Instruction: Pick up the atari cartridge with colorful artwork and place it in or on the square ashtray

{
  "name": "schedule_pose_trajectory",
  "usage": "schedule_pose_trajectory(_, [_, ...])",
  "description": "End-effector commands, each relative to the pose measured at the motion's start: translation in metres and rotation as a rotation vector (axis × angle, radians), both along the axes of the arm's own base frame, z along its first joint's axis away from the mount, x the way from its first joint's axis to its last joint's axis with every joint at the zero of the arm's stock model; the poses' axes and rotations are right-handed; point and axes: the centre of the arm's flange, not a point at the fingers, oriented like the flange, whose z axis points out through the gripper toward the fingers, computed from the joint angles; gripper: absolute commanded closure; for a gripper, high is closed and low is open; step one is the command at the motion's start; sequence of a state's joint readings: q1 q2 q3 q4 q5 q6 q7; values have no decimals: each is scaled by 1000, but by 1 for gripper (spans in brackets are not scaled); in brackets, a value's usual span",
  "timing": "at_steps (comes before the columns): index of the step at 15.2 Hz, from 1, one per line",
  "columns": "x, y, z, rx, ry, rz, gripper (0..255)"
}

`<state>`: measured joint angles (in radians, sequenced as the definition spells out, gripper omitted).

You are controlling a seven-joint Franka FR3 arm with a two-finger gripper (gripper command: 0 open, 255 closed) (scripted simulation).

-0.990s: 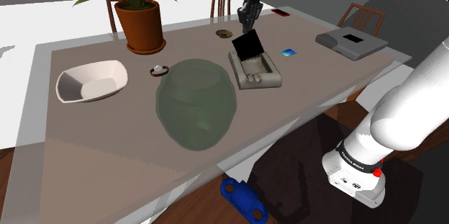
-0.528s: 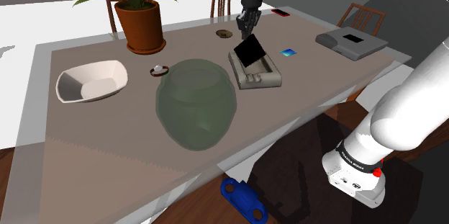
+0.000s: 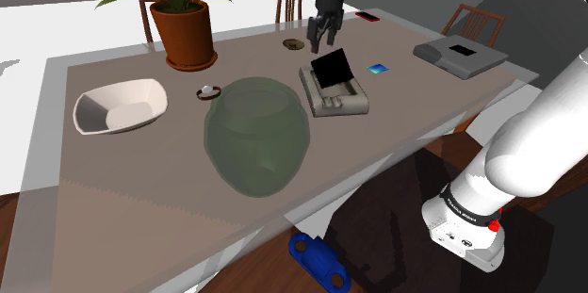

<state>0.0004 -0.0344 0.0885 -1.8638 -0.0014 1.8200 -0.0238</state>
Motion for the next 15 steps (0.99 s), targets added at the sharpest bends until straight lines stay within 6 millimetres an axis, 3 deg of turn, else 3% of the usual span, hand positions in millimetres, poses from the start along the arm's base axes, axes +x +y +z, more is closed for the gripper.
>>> schedule_pose_trajectory(1, [0,0,0,0,1,0,0])
schedule_pose_trajectory(3, [0,0,0,0,1,0,0])
schedule_pose_trajectory(7, [0,0,50,0,1,0,0])
schedule_pose_trajectory(15, [0,0,50,0,1,0,0])
